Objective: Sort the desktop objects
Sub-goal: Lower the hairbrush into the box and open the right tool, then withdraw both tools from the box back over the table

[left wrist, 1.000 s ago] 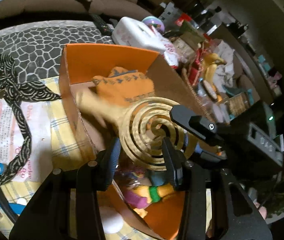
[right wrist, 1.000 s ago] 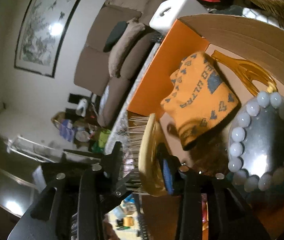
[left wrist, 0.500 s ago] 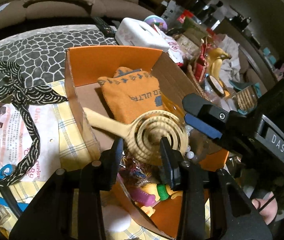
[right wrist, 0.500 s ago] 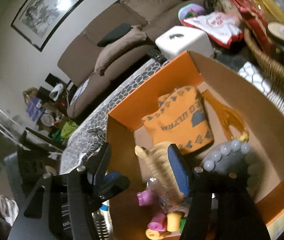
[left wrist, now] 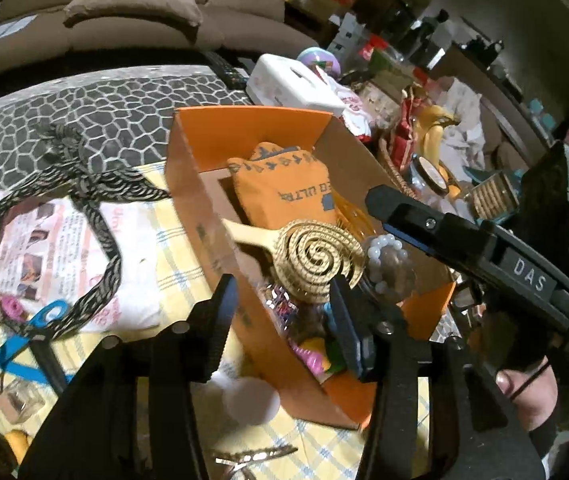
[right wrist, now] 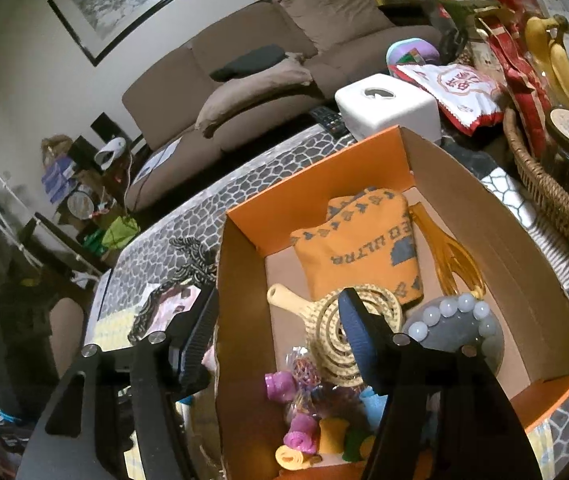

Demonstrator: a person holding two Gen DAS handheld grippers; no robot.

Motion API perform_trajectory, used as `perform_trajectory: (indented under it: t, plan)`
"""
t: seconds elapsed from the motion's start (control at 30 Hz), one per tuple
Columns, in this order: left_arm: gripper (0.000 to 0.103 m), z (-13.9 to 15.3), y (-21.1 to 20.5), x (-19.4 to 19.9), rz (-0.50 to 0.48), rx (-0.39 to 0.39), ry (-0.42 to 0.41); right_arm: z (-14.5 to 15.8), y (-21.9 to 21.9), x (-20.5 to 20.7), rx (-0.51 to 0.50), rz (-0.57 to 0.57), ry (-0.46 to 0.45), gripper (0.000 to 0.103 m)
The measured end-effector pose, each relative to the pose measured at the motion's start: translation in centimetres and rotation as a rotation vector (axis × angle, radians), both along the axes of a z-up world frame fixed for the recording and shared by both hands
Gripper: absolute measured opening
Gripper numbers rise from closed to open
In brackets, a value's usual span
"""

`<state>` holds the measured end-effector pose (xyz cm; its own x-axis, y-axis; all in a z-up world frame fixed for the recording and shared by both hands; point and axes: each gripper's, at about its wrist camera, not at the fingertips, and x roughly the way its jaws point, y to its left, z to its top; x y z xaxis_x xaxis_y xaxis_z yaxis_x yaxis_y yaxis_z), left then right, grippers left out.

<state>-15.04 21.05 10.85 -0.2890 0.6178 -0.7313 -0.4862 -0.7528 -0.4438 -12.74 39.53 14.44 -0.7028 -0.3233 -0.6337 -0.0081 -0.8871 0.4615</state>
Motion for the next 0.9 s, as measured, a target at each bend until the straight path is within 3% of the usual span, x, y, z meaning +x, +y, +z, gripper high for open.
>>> perform_trajectory:
  t: [0.27, 0.4, 0.47, 0.57, 0.67, 0.83, 0.9]
  plan:
    - [0.063, 0.6, -4.2, 2.4, 0.062, -0.014, 0.001, 0.6, -1.6, 1.6, 0.053, 0.042, -0.004, 0.079]
    - [0.079, 1.2, -6.0, 3.7, 0.098, -0.035, 0.018, 1.1, -3.5, 2.6, 0.094, 0.086, -0.002, 0.086]
    - [0.079, 1.6, -7.3, 4.3, 0.118, -0.039, 0.026, 1.3, -4.5, 3.1, 0.112, 0.109, 0.0, 0.089]
    - [0.09, 2.1, -8.8, 5.0, 0.149, -0.053, 0.036, 1.1, -5.7, 3.9, 0.129, 0.126, -0.006, 0.094]
    - [0.09, 2.4, -10.4, 5.6, 0.18, -0.056, 0.04, 0.7, -6.6, 4.4, 0.147, 0.138, -0.017, 0.1]
    - [0.091, 2.4, -12.6, 6.6, 0.22, -0.069, 0.04, 0.4, -8.4, 5.5, 0.197, 0.164, -0.025, 0.1]
    - [0.096, 2.3, -13.3, 7.1, 0.234, -0.08, 0.039, 0.3, -9.2, 6.0, 0.215, 0.173, -0.023, 0.101]
